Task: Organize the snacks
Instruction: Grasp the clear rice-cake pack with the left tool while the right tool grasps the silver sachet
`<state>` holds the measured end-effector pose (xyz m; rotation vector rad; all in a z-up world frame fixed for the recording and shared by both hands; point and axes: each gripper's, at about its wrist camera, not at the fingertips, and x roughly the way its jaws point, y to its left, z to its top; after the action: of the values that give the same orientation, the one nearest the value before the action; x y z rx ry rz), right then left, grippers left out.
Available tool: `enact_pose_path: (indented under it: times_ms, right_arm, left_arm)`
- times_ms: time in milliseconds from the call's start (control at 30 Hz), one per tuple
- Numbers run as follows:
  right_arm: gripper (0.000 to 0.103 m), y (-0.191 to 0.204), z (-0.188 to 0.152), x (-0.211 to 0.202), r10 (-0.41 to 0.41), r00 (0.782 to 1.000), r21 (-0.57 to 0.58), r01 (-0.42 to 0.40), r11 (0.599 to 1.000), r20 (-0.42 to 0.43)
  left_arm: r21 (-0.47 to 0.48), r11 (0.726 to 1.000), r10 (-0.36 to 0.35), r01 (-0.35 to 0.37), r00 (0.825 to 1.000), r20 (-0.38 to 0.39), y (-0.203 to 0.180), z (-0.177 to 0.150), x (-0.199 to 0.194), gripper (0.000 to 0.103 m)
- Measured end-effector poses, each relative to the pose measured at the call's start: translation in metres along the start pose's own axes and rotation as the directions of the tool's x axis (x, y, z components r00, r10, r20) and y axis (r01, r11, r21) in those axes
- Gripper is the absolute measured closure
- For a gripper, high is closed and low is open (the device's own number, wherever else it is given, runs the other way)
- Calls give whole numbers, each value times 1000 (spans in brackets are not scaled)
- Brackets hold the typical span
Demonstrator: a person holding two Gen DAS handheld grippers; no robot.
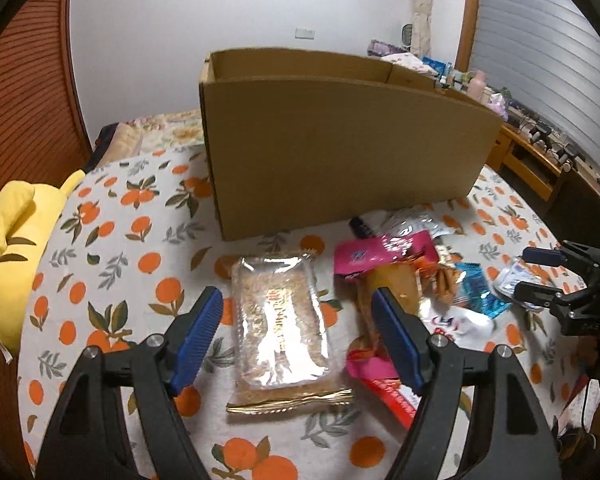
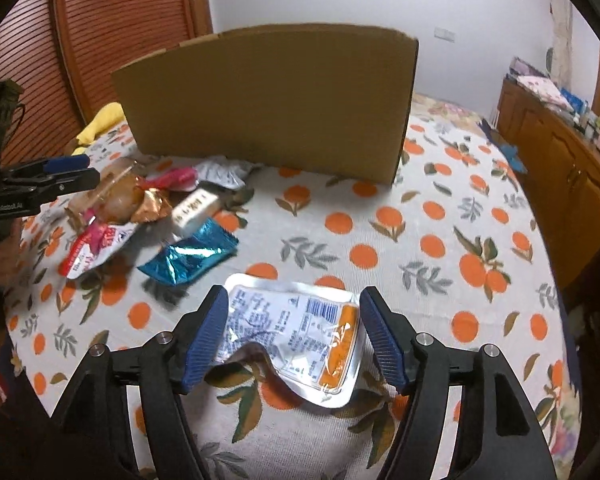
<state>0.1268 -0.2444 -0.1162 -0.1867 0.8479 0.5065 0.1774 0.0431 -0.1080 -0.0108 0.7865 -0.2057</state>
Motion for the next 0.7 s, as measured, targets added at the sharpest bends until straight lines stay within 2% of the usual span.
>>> enact_pose_path:
  times_ms: [200,433,633,667,700]
  right_arm:
    - [24,-2,-1,3,4,1000,14,-4,1000,-19]
    - [18,4,-4,8,-38,998,-19,37,999,-52]
    - [14,8,-5,9,-48,997,-28,47,999,-61]
    - [14,8,-5,9,-47,997,-28,46,999,-62]
    - [14,8,-5,9,-48,997,-28,46,999,-63]
  left_arm:
    - [5,1000,16,-16,999,-43,3,-6,14,26]
    - [-20,1000,-19,17,996,-92,8,-5,25,26]
    - [-1,1000,10,-10,995,-99,10,-2,29,26]
    - [-5,1000,10,-11,995,-98,10,-2,29,28]
    - [-7,1000,13,-14,995,-96,11,-2,28,35]
